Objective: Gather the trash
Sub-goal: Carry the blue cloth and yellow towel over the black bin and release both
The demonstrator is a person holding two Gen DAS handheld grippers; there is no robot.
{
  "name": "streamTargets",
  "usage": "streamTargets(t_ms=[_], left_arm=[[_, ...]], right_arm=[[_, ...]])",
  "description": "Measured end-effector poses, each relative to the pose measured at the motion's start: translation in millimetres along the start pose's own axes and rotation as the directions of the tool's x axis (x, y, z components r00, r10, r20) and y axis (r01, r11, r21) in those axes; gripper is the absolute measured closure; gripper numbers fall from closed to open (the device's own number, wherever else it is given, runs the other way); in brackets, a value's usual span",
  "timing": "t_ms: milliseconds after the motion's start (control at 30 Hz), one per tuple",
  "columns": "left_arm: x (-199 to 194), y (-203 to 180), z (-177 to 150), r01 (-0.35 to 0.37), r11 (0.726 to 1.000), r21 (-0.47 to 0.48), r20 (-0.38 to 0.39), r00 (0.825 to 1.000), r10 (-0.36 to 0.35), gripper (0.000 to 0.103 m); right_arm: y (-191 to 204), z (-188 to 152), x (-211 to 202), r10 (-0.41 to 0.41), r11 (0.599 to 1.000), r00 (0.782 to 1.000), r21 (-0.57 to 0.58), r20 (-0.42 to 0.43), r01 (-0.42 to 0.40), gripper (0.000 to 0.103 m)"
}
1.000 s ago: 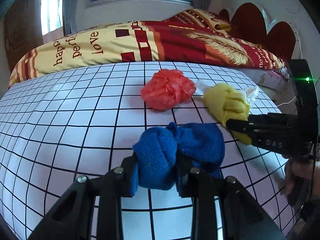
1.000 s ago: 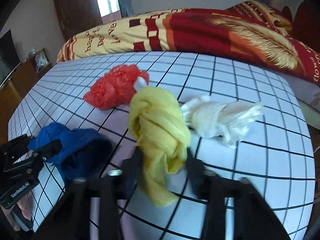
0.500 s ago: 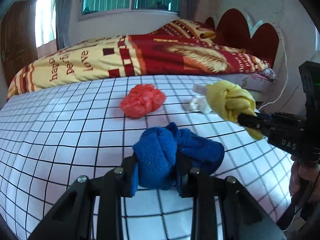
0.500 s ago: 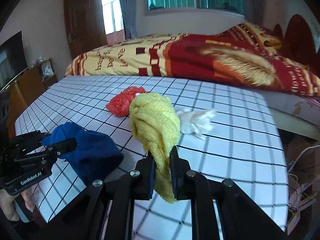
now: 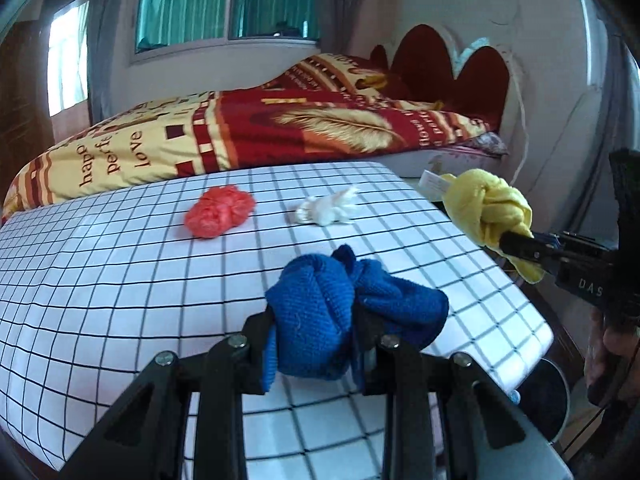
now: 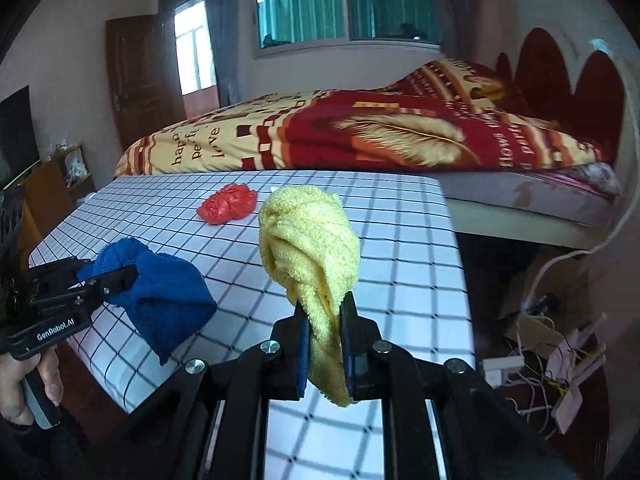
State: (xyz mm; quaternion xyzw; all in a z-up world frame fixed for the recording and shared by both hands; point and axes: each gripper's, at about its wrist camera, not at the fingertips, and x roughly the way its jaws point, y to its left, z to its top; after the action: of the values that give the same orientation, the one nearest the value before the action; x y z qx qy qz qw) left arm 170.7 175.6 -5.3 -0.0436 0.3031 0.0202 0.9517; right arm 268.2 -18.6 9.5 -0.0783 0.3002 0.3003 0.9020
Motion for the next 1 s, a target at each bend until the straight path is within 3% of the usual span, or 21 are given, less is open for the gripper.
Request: streamTargets(t_ms=[533,1000], left_arm=[[-21.0,-107.6,-5.5,0.133,0.983,0.128,0.009,0.991,-0.135,0.073],[-16.7,-209.0,-14.8,0.269,0.932,0.245,-0.045,0.963,-0.266,0.073]], right_arm=[[-72.1,-69.3,-114.1,-0.152,0.982,0.988,0.119,0.037,0.146,0.089],[-143.4,-127.6,-175.1,-0.298,0.924,0.954,0.254,0.007,0.287,0.089]])
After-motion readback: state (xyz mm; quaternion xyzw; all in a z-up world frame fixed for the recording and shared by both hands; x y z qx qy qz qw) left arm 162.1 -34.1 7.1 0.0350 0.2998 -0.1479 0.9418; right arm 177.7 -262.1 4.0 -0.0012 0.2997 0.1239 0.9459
